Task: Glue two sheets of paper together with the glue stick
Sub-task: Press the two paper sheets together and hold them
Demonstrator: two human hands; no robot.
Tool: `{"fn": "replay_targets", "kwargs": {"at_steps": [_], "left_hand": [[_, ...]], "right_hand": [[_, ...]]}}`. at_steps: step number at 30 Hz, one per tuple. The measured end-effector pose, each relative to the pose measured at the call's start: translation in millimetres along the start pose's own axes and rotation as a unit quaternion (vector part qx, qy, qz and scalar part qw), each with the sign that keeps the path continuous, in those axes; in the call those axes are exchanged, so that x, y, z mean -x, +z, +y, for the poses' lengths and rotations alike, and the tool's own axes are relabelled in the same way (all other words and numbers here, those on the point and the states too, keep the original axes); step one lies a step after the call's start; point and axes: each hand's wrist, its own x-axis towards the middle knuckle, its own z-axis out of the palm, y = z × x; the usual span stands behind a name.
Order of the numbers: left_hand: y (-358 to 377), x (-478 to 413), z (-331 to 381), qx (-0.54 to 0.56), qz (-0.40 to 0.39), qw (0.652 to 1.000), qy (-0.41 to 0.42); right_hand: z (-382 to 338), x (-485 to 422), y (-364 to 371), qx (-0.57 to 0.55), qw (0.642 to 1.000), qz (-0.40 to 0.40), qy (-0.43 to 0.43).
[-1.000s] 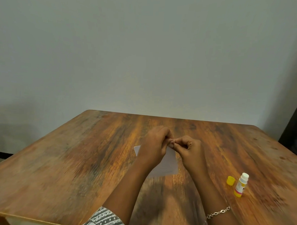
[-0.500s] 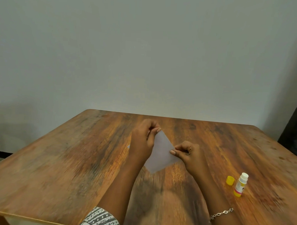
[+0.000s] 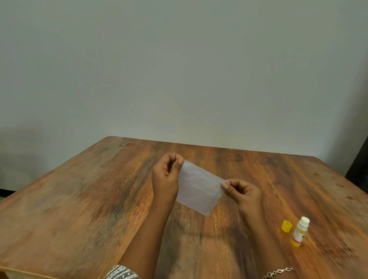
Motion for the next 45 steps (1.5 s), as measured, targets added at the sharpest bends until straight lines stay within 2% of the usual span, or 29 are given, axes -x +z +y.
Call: {"fn": "replay_targets", "kwargs": {"at_steps": [5, 9, 10, 12, 15, 18, 23, 30, 36, 45], "left_hand": [[1, 6, -1, 0.025, 0.017, 0.999, -0.037], [0, 5, -6, -0.001, 0.048, 0.998, -0.045], [0, 5, -5, -0.021, 0.059, 0.998, -0.027], [3, 5, 1, -0.101, 0.06, 0.991, 0.062], [12, 6, 9, -0.202, -0.038, 0.962, 0.181], [23, 10, 9, -0.249, -0.142, 0.937, 0.201], [27, 10, 1, -0.276, -0.188, 0.923, 0.191], [23, 8, 0, -0.288, -0.22, 0.915, 0.179], [21, 9, 4, -0.258, -0.178, 0.935, 0.168], [15, 3, 8, -0.201, -0.151, 0.958, 0.14]], "right_hand": [[-2, -1, 2, -0.02, 1.0, 0.008, 0.018], [-5, 1, 4, 0.012, 1.0, 0.021, -0.007], [-6, 2, 4, 0.025, 0.999, 0.027, -0.019], [-8, 2, 6, 0.052, 0.997, 0.038, -0.042], [-9, 1, 9, 0.087, 0.993, 0.042, -0.072], [-10, 2, 13, 0.118, 0.988, 0.026, -0.095], [-9, 3, 18, 0.153, 0.981, 0.005, -0.12], [-8, 2, 20, 0.157, 0.982, -0.025, -0.106], [-10, -2, 16, 0.184, 0.976, -0.081, -0.081], [1, 3, 7, 0.226, 0.967, -0.105, -0.053]]}}
